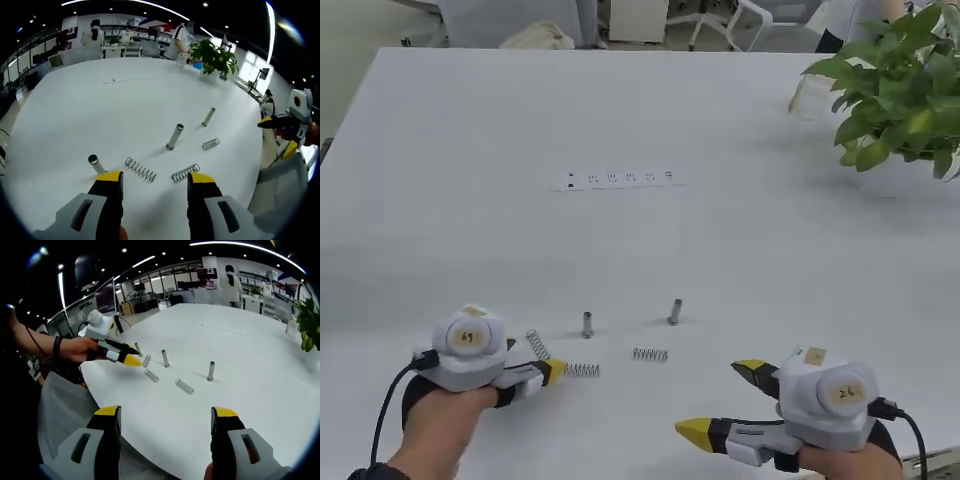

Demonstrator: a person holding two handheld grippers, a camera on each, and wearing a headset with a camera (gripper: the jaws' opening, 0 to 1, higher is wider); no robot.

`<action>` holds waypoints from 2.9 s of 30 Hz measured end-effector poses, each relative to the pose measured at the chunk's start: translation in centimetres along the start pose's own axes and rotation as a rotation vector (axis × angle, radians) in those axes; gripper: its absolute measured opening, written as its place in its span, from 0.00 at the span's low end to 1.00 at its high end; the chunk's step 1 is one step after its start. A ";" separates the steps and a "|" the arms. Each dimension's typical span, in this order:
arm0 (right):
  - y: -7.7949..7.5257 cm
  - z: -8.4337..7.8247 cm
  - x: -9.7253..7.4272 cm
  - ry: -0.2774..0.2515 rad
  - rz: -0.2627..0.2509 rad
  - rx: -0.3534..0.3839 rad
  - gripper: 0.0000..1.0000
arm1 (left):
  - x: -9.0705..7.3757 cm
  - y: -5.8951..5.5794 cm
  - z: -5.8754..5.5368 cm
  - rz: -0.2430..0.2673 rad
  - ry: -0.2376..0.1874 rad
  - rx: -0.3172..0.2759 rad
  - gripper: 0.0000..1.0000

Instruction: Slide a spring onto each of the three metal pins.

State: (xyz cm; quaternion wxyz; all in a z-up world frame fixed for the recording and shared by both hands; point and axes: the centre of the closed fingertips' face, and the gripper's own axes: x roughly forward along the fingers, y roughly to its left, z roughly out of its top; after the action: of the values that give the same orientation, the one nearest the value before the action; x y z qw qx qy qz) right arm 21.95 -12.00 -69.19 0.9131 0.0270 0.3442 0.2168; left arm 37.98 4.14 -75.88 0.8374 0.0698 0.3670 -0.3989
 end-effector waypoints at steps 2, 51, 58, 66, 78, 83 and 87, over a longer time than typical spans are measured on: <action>-0.1 -0.1 0.0 0.002 0.000 0.003 0.72 | 0.3 0.0 0.1 0.003 -0.003 -0.011 0.44; -0.6 -1.4 -0.4 0.012 -0.009 0.027 0.71 | 2.0 1.3 -2.0 0.161 0.108 0.087 0.03; 0.0 -1.4 -0.1 0.010 0.001 0.020 0.71 | 0.4 1.0 -3.6 0.157 0.129 0.107 0.03; 0.6 -0.9 0.2 0.001 0.012 0.006 0.71 | -0.4 1.0 -4.4 0.138 0.152 0.118 0.03; 0.6 0.5 0.1 -0.015 0.023 -0.032 0.71 | -4.0 2.2 -5.1 0.079 0.175 0.166 0.02; 1.2 0.4 0.3 -0.004 0.041 -0.050 0.71 | -5.7 2.1 -4.2 0.071 0.131 0.150 0.02; 1.5 0.5 0.3 -0.003 0.051 -0.059 0.71 | -7.1 1.4 -4.2 0.055 0.118 0.171 0.02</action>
State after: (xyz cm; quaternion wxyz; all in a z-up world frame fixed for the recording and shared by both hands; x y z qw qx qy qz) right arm 21.97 -10.48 -68.71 0.9083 0.0092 0.3354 0.2498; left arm 33.69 11.16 -74.33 0.8159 0.1743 0.3783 -0.4010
